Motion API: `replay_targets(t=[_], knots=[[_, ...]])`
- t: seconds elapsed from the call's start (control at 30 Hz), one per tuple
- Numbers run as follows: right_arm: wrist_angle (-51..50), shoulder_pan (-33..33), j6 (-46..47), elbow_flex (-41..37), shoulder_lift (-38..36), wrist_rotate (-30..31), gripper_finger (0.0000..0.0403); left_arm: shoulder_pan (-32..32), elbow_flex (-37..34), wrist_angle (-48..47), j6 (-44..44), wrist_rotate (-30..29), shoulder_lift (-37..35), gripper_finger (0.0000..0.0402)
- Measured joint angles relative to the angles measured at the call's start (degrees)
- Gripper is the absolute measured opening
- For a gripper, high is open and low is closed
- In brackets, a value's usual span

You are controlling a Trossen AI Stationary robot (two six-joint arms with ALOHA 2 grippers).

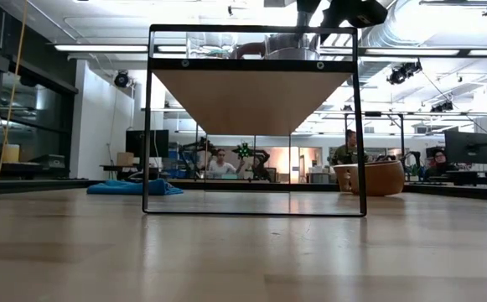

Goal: Stack small to large cups/mugs on shelf
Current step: Put the transparent mug on the shelf, then adjust the transparent mug on the shelf

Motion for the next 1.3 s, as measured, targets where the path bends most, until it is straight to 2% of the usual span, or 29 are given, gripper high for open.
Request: replay_targets(t=[0.57,0.97,1.3], knots=[[0.0,0.0,-1.3,0.0,-3.3,1.1,0.0115,0.0,0.0,-0.1,-1.3,0.0,0.0,0.0001],[0.1,0.7,-10.0,0.0,-8.7,1.1,0.0115,0.0,0.0,-0.1,-1.3,0.0,0.0,0.0001],[-0.5,0.8,-12.9,0.0,-12.2,3.5,0.0115,0.0,0.0,0.0,-1.3,0.0,0.0,0.0001]])
